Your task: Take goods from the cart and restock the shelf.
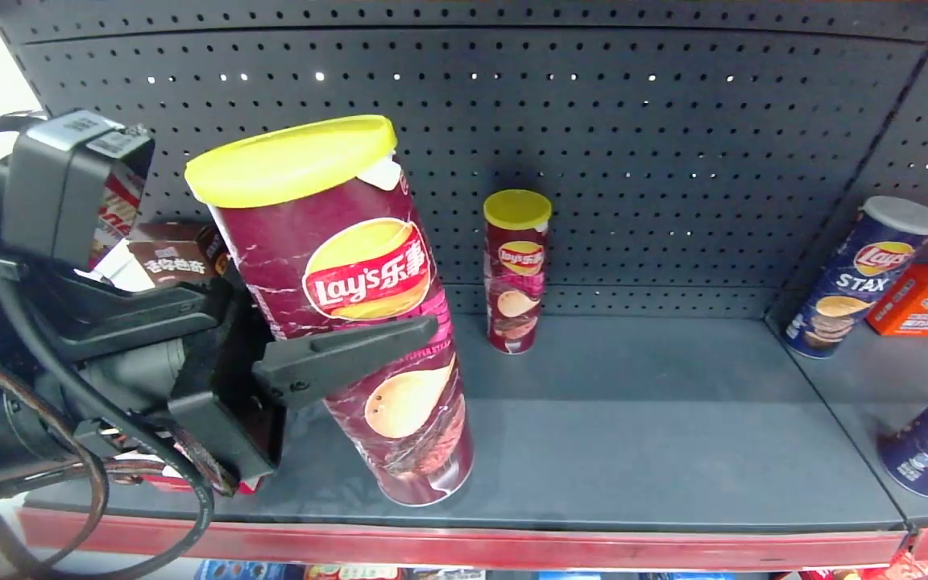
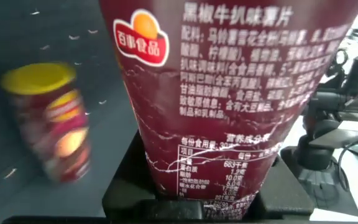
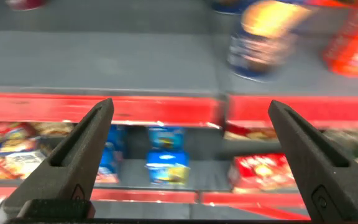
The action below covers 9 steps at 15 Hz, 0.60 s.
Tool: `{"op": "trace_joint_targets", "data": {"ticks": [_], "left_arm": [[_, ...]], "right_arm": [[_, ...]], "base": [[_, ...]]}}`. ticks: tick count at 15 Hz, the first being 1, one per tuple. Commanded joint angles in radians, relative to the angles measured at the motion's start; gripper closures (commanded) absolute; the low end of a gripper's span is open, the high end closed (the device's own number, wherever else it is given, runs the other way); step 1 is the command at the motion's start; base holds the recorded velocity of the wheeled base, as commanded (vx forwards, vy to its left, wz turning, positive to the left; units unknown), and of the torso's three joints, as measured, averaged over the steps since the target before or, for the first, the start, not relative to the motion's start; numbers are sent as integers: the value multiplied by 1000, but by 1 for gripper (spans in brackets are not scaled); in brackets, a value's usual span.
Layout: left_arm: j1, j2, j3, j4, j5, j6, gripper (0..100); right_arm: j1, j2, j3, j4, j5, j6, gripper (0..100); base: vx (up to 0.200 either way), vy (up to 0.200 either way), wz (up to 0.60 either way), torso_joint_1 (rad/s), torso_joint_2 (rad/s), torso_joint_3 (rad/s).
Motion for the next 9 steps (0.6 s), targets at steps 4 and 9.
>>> {"op": "trace_joint_targets", "data": {"ticks": [4, 9], "left_arm": [[7, -3, 12, -5, 5, 3, 100], [15, -21, 43, -5, 11, 1, 100]], "right_arm": [[-1, 1, 0, -1, 1, -1, 0], [-1, 0, 0, -1, 1, -1, 0]], "base": [[0, 0, 0, 0, 0, 0], [0, 0, 0, 0, 0, 0]]}}
